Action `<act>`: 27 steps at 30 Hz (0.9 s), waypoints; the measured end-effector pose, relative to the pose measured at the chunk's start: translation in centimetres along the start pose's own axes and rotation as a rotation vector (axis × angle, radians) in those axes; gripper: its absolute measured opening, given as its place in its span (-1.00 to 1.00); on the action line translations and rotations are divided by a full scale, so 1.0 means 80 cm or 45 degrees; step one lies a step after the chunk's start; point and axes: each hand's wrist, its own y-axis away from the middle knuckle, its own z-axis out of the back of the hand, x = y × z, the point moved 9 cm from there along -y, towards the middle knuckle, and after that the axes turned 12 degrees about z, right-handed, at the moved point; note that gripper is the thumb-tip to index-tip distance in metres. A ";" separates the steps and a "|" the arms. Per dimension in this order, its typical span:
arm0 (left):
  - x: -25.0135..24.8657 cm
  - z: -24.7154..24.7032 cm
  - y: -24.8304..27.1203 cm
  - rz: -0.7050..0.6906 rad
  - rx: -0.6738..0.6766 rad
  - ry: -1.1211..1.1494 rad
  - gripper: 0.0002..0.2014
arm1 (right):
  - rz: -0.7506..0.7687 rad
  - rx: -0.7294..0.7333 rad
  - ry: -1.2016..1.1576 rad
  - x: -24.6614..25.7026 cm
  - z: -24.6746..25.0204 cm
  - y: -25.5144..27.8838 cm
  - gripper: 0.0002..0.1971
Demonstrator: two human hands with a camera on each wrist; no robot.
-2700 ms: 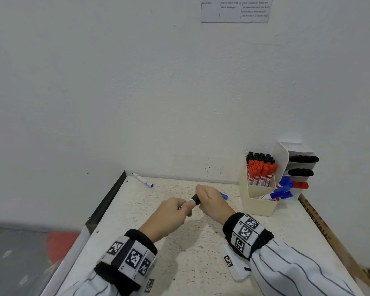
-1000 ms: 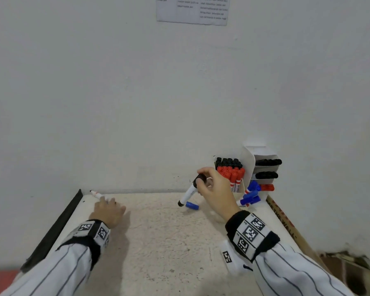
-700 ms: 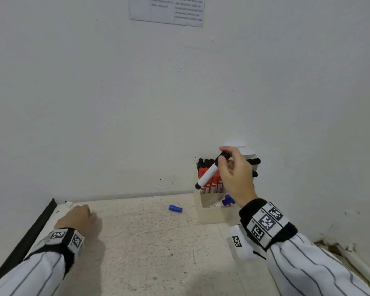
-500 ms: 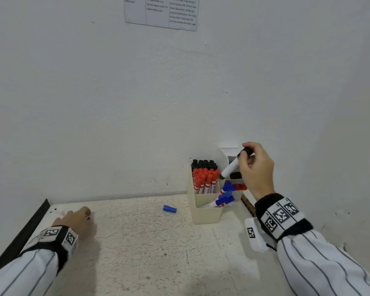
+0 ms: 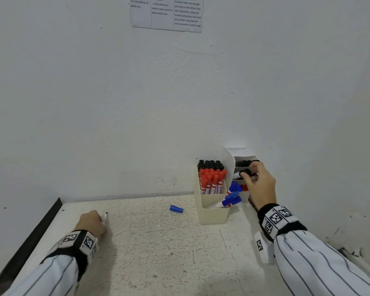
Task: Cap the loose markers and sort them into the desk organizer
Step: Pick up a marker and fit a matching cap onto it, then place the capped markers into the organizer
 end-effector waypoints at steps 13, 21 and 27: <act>-0.023 -0.008 0.048 -0.009 0.097 0.323 -0.77 | -0.075 0.196 0.209 -0.012 -0.036 0.005 -0.89; -0.030 -0.013 0.061 -0.031 0.129 0.408 -0.86 | -0.061 0.229 0.189 -0.011 -0.041 0.001 -0.91; -0.031 -0.020 0.060 -0.024 0.139 0.445 -0.85 | 0.003 0.221 0.221 -0.010 -0.045 0.000 -0.94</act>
